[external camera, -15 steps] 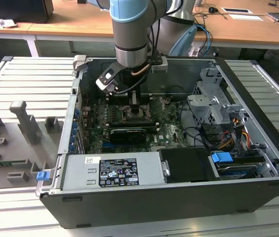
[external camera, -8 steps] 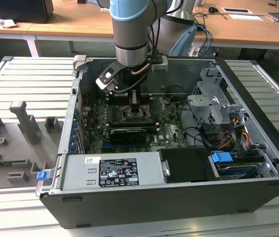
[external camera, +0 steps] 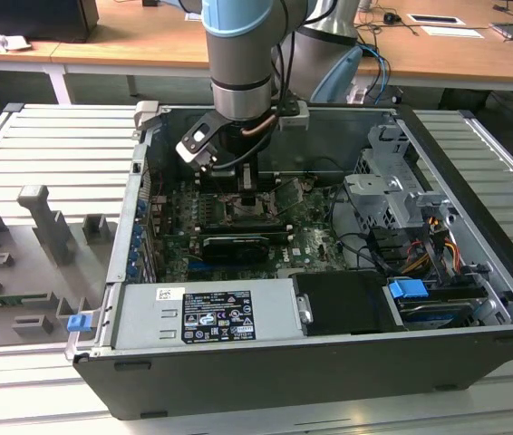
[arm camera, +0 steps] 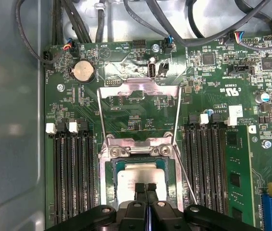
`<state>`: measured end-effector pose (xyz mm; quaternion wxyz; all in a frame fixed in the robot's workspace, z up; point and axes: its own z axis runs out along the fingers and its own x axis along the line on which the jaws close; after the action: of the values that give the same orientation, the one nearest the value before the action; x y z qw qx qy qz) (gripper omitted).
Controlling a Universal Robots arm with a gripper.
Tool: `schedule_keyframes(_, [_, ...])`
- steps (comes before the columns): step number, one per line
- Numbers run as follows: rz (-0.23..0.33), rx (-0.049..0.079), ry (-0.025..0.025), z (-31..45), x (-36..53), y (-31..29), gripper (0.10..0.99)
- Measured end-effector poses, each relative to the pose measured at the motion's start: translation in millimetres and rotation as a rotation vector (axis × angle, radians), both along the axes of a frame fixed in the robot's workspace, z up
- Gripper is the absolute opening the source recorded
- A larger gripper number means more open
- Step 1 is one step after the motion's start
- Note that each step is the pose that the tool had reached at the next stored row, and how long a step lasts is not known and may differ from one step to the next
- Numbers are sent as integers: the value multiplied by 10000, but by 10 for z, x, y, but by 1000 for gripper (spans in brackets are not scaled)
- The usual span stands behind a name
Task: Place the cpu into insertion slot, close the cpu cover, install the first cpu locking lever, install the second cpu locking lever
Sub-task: 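Close the cpu cover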
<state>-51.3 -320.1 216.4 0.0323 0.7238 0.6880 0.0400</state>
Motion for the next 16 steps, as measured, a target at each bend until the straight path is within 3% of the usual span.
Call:
schedule_keyframes(4, [0, 2, 2, 3, 12, 0, 106])
schedule_keyframes(7, [-1, -1, 44, 13, 50, -1, 106])
schedule_keyframes(14, [0, 2, 63, 92, 50, 0, 106])
schedule_keyframes(16, [1, 4, 137, 96, 53, 0, 106])
